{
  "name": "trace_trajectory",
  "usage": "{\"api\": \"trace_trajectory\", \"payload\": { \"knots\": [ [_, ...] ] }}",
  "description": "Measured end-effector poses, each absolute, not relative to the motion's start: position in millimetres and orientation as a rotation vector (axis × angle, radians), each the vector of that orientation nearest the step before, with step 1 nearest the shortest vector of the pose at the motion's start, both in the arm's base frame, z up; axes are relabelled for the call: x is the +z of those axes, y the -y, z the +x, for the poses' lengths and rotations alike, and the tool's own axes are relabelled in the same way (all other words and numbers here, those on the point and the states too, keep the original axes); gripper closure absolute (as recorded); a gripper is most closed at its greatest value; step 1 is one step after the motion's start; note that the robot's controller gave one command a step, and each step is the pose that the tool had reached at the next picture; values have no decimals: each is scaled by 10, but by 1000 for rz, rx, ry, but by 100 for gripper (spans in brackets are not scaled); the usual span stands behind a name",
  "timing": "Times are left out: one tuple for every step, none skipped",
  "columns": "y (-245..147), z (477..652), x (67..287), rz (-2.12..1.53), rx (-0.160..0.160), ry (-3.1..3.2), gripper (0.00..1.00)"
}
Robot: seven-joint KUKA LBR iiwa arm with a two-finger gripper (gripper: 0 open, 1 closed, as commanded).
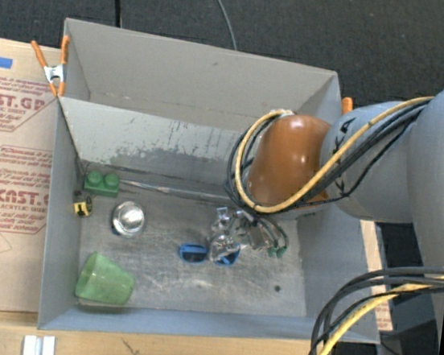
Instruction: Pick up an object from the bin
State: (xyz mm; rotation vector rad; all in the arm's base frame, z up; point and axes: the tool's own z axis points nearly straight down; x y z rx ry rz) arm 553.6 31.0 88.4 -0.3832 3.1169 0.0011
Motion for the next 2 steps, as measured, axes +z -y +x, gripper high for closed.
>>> {"api": "trace_trajectory", "payload": {
  "knots": [
    [-239,5711,2364,-467,-2,-3095,100],
    [-549,5769,2108,-816,2,-3032,100]
  ]
}}
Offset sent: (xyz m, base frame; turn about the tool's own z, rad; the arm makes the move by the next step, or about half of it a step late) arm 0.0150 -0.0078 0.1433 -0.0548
